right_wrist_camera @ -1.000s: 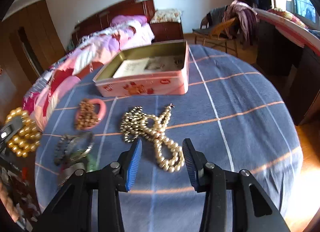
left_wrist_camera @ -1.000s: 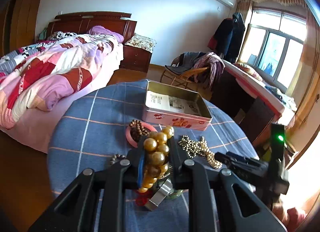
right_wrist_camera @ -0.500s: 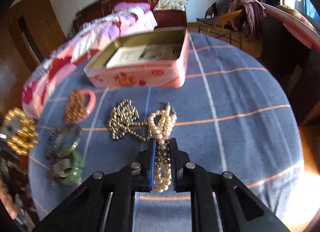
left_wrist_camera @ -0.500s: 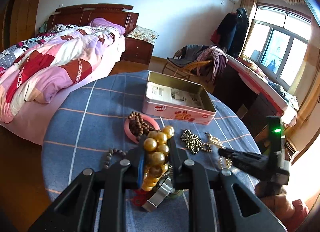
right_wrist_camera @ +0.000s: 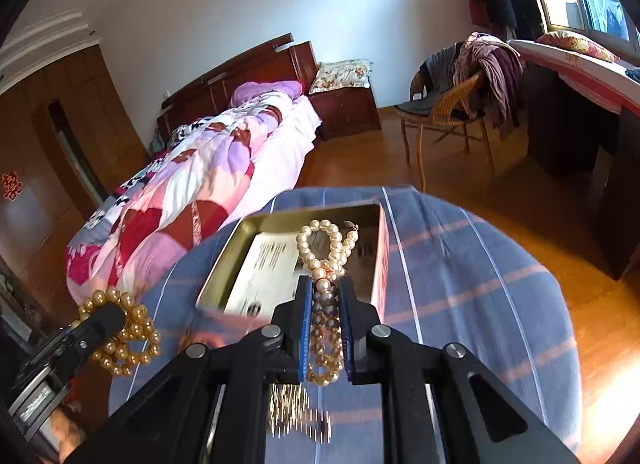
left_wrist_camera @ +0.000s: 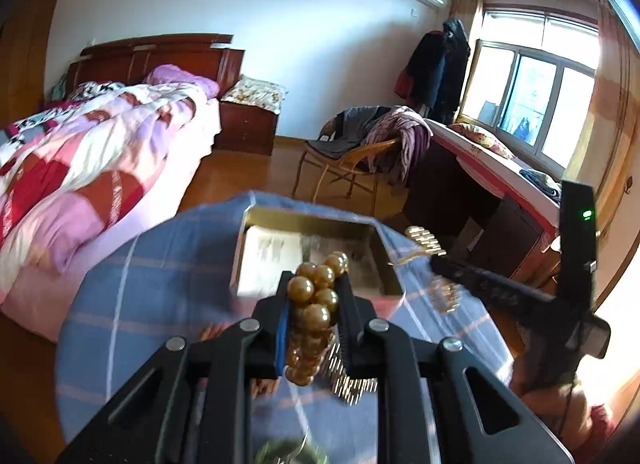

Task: Organize jewelry
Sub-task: 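Carry both pieces into the pink tin and open both tools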

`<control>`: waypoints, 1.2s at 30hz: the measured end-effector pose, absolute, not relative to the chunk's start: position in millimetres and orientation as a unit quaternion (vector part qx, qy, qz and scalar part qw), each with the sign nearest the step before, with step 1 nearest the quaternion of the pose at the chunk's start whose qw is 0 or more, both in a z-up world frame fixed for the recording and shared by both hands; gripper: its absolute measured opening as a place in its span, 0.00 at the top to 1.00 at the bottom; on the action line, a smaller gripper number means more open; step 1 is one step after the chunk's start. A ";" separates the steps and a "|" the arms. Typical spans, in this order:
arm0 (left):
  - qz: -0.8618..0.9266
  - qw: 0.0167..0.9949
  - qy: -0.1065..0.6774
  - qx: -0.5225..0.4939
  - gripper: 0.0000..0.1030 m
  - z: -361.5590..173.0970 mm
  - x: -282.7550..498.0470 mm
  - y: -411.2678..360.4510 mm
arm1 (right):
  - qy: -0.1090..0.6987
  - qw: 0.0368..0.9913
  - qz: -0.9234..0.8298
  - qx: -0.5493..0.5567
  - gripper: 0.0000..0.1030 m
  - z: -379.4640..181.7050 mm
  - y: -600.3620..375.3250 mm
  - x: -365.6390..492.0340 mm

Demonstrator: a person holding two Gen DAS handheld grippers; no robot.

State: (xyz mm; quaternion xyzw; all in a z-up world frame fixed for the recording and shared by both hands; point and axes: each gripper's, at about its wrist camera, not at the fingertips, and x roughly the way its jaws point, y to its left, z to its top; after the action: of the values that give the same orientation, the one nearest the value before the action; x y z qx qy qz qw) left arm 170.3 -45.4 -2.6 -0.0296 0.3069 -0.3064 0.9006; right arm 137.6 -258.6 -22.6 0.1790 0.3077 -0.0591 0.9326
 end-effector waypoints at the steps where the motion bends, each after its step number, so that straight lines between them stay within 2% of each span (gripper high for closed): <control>1: -0.309 0.900 0.307 -0.032 0.80 -3.3 179.5 -53.0 | 0.309 0.933 -0.061 0.177 0.88 -24.8 -259.2 144.5; 13: -0.273 0.882 0.383 -0.003 0.80 -62.6 256.3 -124.0 | 0.347 0.921 -0.072 0.163 0.87 -75.3 -270.9 209.3; 15: -0.258 0.881 0.396 0.012 0.78 -66.9 261.3 -130.4 | 0.352 0.920 -0.063 0.160 0.80 -75.9 -271.3 209.4; 16: -0.248 0.881 0.402 0.014 0.69 -68.1 262.1 -130.3 | 0.355 0.919 -0.063 0.159 0.66 -76.4 -271.3 207.8; 17: -0.243 0.881 0.405 0.014 0.52 -66.6 261.6 -128.2 | 0.355 0.919 -0.063 0.160 0.61 -75.0 -273.1 206.1; 18: -0.234 0.885 0.402 0.013 0.43 -63.3 260.8 -126.2 | 0.348 0.921 -0.063 0.165 0.61 -71.8 -275.1 201.7; 19: -0.223 0.892 0.393 0.010 0.27 -57.5 256.1 -119.9 | 0.340 0.923 -0.068 0.169 0.55 -67.8 -276.8 195.5; 20: -0.219 0.897 0.384 0.007 0.19 -52.6 250.9 -115.4 | 0.334 0.924 -0.076 0.169 0.45 -63.8 -277.5 188.5; 22: -0.214 0.905 0.368 0.007 0.16 -41.4 236.4 -101.9 | 0.316 0.929 -0.084 0.173 0.40 -56.9 -276.3 170.2; 28: -0.195 0.913 0.354 0.046 0.16 -29.2 187.0 -67.4 | 0.308 0.929 -0.108 0.172 0.40 -51.8 -259.7 105.7; 36: -0.156 0.927 0.340 0.018 0.14 -32.0 117.9 -3.7 | 0.318 0.930 -0.091 0.159 0.40 -63.3 -227.1 43.1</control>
State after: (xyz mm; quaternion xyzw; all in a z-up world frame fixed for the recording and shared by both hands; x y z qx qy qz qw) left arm 117.9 -3.7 -32.0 0.0180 0.3400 -0.1555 0.9273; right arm 43.1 -227.1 -63.3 0.1585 0.3182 -0.0909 0.9302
